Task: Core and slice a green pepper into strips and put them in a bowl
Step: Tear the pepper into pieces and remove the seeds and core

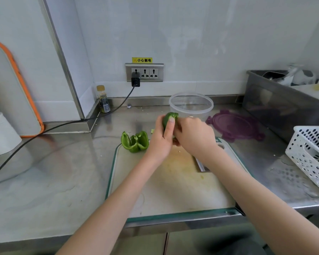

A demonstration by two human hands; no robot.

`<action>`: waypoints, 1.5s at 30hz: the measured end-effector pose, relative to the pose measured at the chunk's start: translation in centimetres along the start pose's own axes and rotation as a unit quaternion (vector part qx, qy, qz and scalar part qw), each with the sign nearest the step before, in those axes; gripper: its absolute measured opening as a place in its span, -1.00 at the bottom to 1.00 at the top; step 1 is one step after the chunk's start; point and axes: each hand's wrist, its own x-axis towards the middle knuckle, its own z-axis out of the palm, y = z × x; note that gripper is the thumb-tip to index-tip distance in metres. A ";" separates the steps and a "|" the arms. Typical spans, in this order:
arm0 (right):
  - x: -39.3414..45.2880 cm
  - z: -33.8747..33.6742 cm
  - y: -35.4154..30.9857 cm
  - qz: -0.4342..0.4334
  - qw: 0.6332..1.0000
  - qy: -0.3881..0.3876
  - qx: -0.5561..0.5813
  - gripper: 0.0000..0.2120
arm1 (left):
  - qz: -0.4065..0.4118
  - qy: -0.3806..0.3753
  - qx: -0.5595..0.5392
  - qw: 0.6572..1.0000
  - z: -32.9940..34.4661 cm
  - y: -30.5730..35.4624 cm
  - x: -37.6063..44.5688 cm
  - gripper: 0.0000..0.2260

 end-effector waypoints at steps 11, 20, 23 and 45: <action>4.9 1.4 1.0 -0.138 0.971 -0.174 0.084 -0.74 | -0.021 -0.056 0.026 0.998 -2.4 -1.4 2.8 -0.69; 7.5 3.7 3.5 -0.002 0.977 -0.136 0.166 -0.70 | -0.143 0.006 -0.167 0.975 -3.7 -3.2 4.9 -0.40; 7.1 4.2 3.2 -0.007 0.984 -0.125 0.125 -0.57 | -0.144 0.022 -0.178 0.973 -3.8 -3.2 5.1 -0.46; 6.3 2.7 0.6 -0.113 0.919 0.033 0.375 -0.74 | 0.051 0.020 0.063 0.997 -6.8 -2.5 5.2 -0.53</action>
